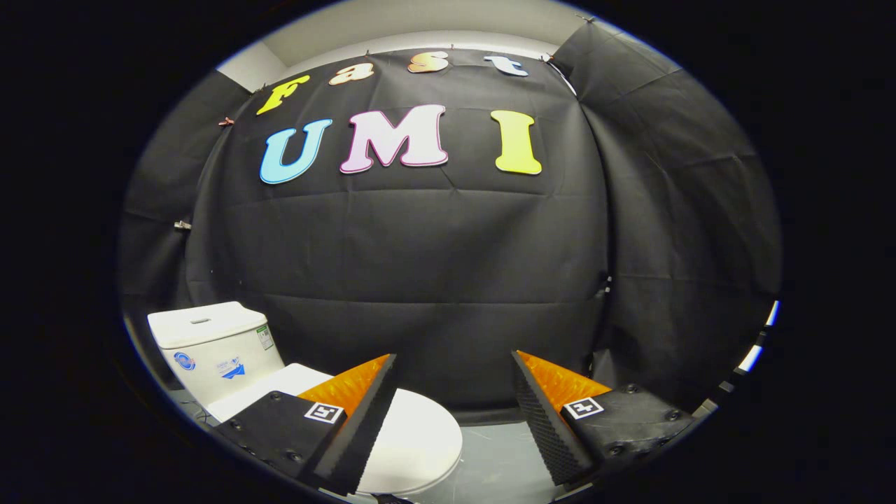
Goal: Open the toilet lid.
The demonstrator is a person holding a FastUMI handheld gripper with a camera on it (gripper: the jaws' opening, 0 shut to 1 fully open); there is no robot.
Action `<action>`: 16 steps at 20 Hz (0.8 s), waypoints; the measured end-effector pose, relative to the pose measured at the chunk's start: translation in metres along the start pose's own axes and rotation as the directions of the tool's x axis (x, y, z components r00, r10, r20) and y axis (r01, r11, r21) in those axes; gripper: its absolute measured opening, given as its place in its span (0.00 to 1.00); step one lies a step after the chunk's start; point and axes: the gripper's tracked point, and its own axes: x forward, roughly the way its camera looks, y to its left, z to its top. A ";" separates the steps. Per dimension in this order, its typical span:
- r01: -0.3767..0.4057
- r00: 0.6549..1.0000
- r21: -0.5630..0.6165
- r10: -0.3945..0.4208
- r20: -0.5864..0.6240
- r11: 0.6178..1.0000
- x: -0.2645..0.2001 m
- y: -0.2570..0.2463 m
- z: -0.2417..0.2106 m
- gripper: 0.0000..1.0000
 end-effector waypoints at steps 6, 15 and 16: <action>0.011 1.000 0.046 -0.010 -0.018 0.999 -0.002 -0.002 0.003 0.98; 0.044 0.991 0.070 -0.034 -0.127 0.997 -0.033 -0.007 -0.052 0.98; 0.043 0.989 0.085 -0.030 -0.147 0.995 -0.037 -0.005 -0.064 0.98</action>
